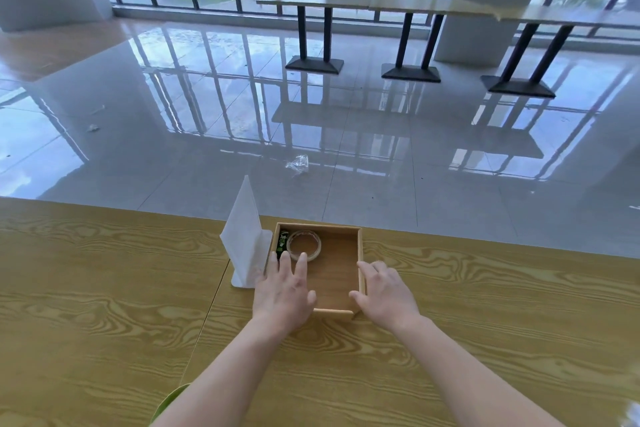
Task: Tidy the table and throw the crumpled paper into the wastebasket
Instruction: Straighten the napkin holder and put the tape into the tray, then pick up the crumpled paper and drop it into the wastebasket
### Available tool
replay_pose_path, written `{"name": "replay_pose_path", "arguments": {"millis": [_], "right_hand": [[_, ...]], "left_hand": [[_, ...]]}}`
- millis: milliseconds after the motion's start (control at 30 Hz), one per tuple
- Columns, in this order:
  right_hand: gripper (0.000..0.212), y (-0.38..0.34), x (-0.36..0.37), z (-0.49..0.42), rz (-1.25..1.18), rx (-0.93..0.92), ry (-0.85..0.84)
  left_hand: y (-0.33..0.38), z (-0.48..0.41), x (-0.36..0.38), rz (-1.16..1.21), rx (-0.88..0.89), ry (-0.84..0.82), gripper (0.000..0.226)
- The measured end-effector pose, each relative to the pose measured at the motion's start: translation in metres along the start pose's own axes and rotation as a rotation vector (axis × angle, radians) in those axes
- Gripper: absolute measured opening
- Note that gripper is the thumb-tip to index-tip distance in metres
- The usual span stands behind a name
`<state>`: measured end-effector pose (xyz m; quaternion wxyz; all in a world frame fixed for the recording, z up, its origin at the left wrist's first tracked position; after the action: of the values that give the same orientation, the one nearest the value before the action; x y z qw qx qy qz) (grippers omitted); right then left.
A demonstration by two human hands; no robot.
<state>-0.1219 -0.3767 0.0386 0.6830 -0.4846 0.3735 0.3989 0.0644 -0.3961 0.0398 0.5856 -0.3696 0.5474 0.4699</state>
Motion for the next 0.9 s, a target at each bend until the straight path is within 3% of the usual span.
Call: {"name": "replay_pose_path", "arguments": {"millis": [500,900], "right_hand": [[0.065,0.043,-0.043,0.062,-0.027,0.185,0.143],[0.066,0.148,-0.077,0.137,-0.054,0.320,0.221]], "left_hand": [[0.079,0.004,-0.018,0.057,0.252,0.027,0.079],[0.196,0.033,-0.027,0.056,0.425,0.082,0.079]]}}
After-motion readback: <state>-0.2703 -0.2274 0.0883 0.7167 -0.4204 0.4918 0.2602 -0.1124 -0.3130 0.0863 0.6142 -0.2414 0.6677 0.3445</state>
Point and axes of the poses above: each hand's wrist, its own z-axis away from the middle knuckle, its own x-axis out of the palm, y = z × x, the point moved 9 cm from there along -z, towards the middle knuckle, and after that the axes turned 7 degrees about x, right-handed, at the moved point
